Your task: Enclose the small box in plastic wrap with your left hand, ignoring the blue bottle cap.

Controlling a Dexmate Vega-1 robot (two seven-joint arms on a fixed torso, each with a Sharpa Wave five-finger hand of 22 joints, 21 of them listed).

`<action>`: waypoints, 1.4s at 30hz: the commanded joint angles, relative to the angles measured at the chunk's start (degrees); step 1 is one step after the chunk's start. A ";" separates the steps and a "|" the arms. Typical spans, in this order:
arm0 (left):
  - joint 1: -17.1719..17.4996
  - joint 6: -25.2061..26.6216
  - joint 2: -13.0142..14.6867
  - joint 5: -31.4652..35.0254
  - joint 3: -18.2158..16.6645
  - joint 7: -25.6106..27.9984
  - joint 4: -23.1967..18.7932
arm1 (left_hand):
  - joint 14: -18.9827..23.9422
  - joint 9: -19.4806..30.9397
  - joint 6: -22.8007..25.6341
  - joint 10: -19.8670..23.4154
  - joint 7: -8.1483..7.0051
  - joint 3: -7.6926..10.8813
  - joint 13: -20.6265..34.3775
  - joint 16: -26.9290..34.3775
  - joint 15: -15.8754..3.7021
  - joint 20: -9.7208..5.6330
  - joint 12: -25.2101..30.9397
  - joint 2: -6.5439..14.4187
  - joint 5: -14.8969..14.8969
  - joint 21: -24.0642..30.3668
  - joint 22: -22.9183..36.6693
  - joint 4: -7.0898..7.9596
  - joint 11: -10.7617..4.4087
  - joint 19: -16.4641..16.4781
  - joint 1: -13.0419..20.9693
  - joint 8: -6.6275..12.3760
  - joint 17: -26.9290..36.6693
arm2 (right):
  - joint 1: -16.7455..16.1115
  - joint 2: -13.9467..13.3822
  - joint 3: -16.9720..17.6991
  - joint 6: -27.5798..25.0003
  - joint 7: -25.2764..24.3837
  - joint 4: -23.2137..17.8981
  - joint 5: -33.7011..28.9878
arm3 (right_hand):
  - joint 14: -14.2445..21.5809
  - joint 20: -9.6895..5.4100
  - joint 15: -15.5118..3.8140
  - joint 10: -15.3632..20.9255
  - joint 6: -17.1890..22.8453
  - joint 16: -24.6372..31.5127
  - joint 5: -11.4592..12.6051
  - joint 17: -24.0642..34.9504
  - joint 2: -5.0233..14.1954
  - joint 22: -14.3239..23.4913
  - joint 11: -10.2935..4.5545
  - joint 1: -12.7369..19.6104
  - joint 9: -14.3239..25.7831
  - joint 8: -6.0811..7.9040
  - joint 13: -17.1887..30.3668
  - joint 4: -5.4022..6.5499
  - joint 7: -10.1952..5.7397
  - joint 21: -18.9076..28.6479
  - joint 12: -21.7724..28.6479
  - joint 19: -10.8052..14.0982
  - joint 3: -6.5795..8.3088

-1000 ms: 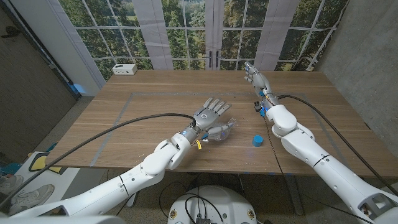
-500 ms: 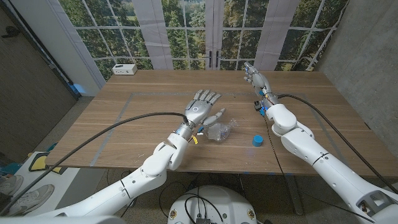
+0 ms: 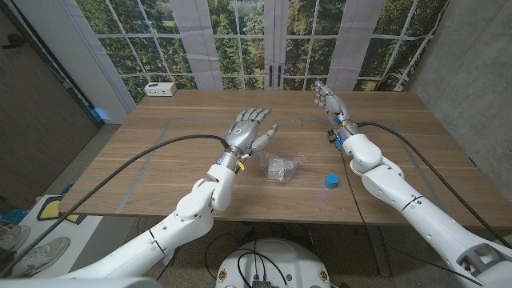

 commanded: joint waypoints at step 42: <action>-3.45 -55.98 3.87 -64.59 -16.34 -22.36 26.12 | -5.73 -0.08 -4.05 -4.91 -3.07 -0.40 -0.06 -0.45 -1.69 -0.38 -3.64 -2.28 -0.57 -1.61 0.25 0.10 -0.32 -1.25 -1.03 -1.31 0.07 | -1.64 0.75 -0.49 -5.36 -4.68 -3.80 -0.27 | 0.16 0.78 -0.14 0.82 0.60 0.21 0.07 0.48 -0.61 0.12 0.66 -2.16 0.11 0.02 0.16 1.21 -0.12 0.21 -0.02 1.15 -1.30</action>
